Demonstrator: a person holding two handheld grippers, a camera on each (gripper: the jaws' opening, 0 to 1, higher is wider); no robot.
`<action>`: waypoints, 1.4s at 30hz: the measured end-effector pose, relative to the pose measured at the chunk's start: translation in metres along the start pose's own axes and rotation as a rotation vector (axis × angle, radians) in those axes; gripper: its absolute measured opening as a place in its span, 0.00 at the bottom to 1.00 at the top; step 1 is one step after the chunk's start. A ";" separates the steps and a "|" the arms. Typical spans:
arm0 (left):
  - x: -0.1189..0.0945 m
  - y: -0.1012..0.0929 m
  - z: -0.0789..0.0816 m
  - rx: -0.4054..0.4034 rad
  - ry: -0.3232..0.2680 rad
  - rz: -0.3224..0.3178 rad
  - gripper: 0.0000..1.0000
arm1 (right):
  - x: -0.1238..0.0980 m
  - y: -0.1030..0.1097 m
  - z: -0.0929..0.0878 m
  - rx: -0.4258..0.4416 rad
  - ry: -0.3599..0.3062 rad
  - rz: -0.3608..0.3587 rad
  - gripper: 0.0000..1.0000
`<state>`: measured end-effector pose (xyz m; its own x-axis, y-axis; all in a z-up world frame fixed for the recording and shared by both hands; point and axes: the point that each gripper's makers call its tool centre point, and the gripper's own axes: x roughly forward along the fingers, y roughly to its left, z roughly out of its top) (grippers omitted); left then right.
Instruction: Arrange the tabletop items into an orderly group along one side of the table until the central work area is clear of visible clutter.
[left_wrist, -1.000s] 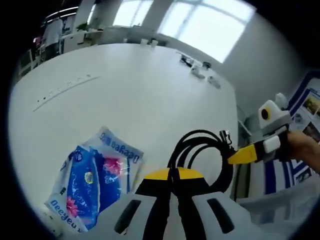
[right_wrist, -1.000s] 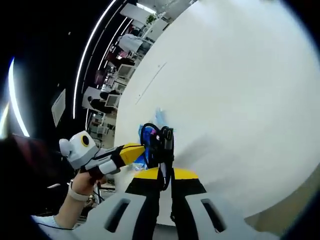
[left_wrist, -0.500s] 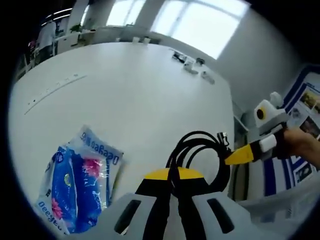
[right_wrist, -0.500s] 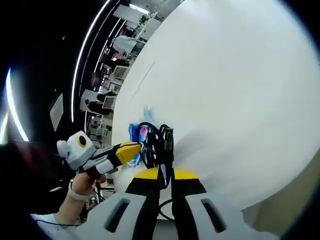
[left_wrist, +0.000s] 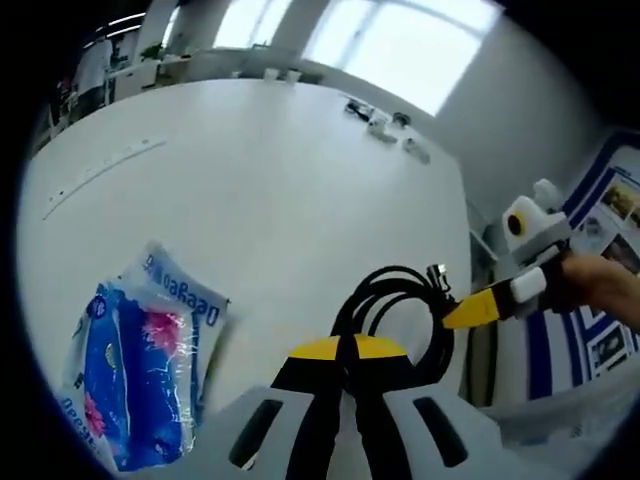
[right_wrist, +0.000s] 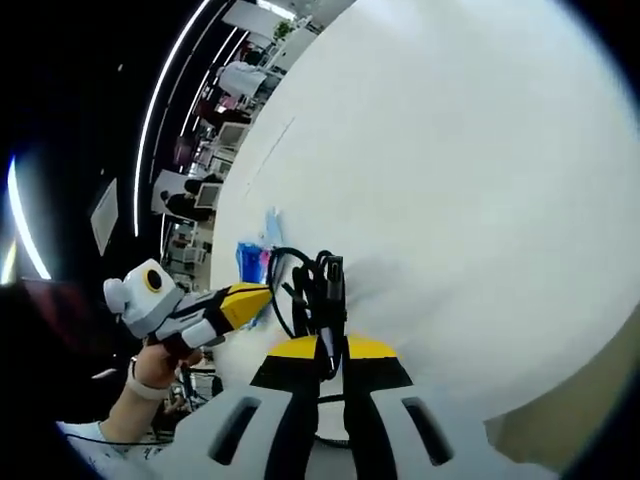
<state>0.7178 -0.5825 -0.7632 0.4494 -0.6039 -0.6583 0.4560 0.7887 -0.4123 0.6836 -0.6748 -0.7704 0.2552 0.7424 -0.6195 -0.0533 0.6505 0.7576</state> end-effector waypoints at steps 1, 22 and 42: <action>0.001 0.000 0.000 -0.001 0.000 0.000 0.00 | 0.001 -0.001 -0.001 -0.002 0.011 -0.002 0.03; 0.011 0.009 -0.015 -0.044 0.016 0.010 0.00 | 0.020 -0.020 -0.004 -0.057 0.049 -0.097 0.05; 0.014 0.016 -0.023 -0.072 0.020 0.019 0.00 | 0.033 -0.027 0.002 -0.050 0.031 -0.101 0.06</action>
<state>0.7135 -0.5755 -0.7932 0.4413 -0.5871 -0.6787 0.3910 0.8065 -0.4434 0.6950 -0.6683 -0.8107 0.2318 0.6771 -0.6984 -0.0778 0.7286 0.6805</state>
